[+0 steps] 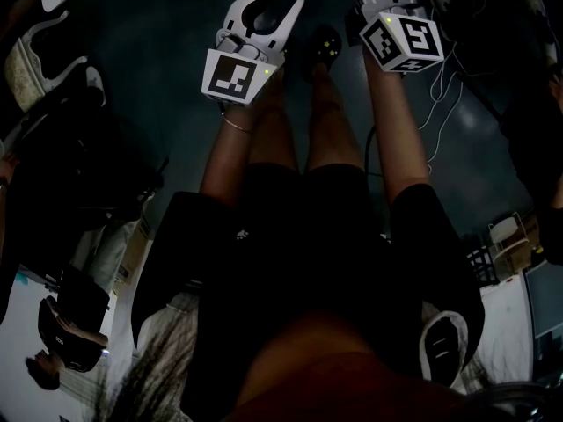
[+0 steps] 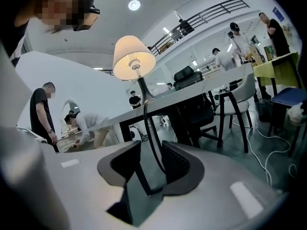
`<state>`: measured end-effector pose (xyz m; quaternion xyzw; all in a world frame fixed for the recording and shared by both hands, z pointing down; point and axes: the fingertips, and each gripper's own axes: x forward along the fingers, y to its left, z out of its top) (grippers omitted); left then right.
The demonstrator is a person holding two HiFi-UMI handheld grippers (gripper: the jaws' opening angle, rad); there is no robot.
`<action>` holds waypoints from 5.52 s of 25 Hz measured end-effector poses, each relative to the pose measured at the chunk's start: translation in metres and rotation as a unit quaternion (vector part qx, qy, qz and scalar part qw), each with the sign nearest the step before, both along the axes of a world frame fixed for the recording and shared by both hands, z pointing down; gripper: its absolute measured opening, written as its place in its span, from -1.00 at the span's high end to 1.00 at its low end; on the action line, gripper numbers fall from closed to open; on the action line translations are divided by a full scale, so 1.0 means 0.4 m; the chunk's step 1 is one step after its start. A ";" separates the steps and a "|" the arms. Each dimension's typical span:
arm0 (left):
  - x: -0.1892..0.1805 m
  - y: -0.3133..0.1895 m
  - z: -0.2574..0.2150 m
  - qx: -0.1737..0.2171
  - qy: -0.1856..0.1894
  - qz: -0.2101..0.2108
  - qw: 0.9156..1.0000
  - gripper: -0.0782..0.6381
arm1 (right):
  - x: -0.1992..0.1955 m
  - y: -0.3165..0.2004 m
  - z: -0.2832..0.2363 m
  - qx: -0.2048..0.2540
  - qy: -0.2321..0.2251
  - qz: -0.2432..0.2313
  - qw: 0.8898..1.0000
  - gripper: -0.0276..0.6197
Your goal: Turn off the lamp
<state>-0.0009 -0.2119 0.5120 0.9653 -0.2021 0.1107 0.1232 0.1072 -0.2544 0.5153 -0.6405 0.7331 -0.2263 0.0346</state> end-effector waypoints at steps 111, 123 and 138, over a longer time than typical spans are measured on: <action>0.088 0.018 -0.035 0.031 0.025 0.065 0.997 0.73 | -0.086 0.130 -0.153 0.053 -0.168 -0.074 0.982 0.43; 0.070 0.031 -0.021 0.033 0.023 0.077 0.996 0.73 | -0.141 0.114 -0.123 0.034 -0.186 -0.095 0.977 0.64; 0.070 0.033 -0.012 0.024 0.026 0.080 0.996 0.73 | -0.136 0.117 -0.111 0.032 -0.211 -0.083 0.973 0.65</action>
